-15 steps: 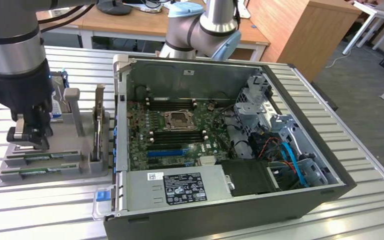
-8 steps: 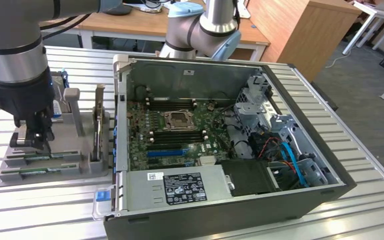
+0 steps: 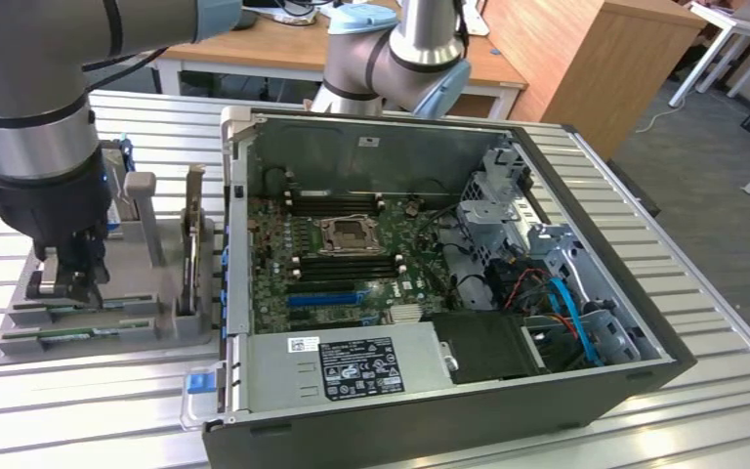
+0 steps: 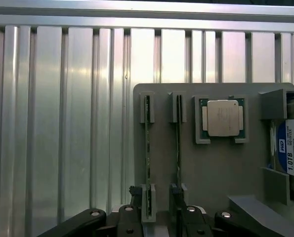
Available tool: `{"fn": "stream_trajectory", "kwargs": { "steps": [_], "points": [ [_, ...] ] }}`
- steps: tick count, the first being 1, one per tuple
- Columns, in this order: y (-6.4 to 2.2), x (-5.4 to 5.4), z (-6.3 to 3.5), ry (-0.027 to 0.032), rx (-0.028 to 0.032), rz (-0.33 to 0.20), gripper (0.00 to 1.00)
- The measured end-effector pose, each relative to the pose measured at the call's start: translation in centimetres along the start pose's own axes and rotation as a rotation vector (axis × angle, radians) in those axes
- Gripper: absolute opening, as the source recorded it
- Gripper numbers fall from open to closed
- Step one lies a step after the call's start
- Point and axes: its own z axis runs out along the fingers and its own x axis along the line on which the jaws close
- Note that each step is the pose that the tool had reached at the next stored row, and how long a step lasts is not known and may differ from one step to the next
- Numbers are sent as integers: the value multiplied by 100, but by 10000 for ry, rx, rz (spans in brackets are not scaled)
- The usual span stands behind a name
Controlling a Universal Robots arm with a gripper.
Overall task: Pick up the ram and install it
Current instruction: 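Pick up the ram and move it above insertion slot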
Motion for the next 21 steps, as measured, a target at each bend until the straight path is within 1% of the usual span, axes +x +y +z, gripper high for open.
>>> {"fn": "stream_trajectory", "kwargs": {
  "steps": [10, 21],
  "points": [
    [1, 4, 144, 0, -1, -1, 36],
    [0, 6, 257, 0, 0, -3, 36]
  ]
}}
